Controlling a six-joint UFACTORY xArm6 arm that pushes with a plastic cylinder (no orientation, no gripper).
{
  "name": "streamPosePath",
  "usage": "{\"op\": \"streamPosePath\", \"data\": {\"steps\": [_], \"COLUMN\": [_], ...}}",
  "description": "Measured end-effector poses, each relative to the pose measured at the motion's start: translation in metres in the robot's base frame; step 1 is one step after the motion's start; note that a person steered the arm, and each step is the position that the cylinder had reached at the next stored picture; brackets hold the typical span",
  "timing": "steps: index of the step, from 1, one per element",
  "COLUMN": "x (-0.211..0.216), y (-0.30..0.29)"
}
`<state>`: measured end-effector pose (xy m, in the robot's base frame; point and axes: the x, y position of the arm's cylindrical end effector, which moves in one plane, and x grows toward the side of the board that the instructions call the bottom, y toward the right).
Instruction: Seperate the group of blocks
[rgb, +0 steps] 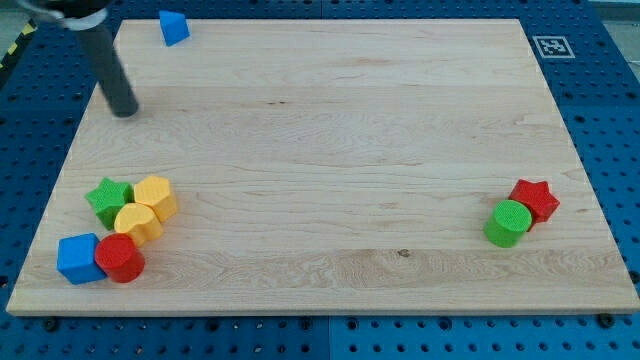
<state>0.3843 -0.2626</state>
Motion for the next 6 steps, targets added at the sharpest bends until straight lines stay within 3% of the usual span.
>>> {"op": "streamPosePath", "data": {"steps": [3,4,6], "x": [0.163,0.166,0.213], "y": [-0.027,-0.027,-0.014]}}
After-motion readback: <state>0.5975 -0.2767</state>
